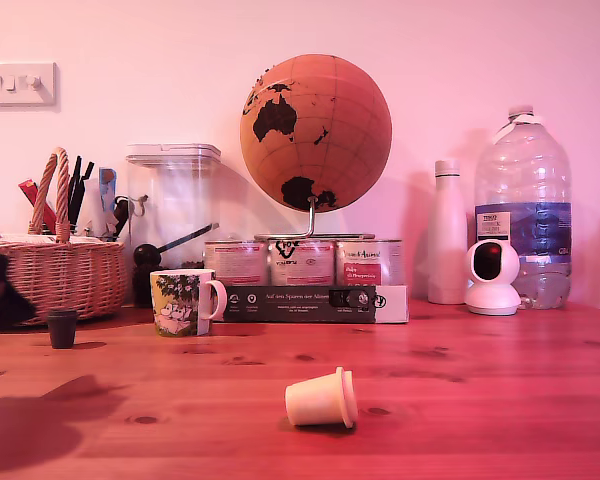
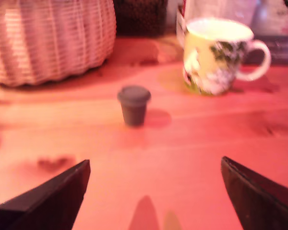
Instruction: Pick up the coffee capsules on the table and drop them inside the coffee cup
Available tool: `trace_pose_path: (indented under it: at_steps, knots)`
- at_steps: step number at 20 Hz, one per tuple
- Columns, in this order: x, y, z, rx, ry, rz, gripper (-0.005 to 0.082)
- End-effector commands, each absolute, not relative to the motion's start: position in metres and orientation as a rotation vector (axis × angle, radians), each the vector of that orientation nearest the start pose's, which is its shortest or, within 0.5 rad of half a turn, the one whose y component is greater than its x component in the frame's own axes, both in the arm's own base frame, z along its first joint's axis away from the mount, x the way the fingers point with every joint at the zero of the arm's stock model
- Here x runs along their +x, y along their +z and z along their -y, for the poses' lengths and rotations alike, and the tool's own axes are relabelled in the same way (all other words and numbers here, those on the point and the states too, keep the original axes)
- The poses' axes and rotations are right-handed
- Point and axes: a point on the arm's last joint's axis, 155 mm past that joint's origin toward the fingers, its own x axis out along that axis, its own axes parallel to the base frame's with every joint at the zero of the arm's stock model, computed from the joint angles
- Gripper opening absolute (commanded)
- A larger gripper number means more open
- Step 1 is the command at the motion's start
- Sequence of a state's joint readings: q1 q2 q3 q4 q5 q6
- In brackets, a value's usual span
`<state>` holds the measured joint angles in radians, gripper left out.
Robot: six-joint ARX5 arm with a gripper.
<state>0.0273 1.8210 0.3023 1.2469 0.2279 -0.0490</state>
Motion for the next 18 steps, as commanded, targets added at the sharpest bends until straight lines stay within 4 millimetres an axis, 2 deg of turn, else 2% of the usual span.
trace_pose_path:
  at_steps: [1, 7, 18]
  knots:
    - [0.403, 0.046, 0.03, -0.088, -0.194, -0.281, 0.0785]
    - [0.428, 0.039, 0.03, -0.077, -0.198, -0.277, 0.0783]
    - [0.471, 0.015, 0.033, -0.088, -0.219, -0.331, 0.0783]
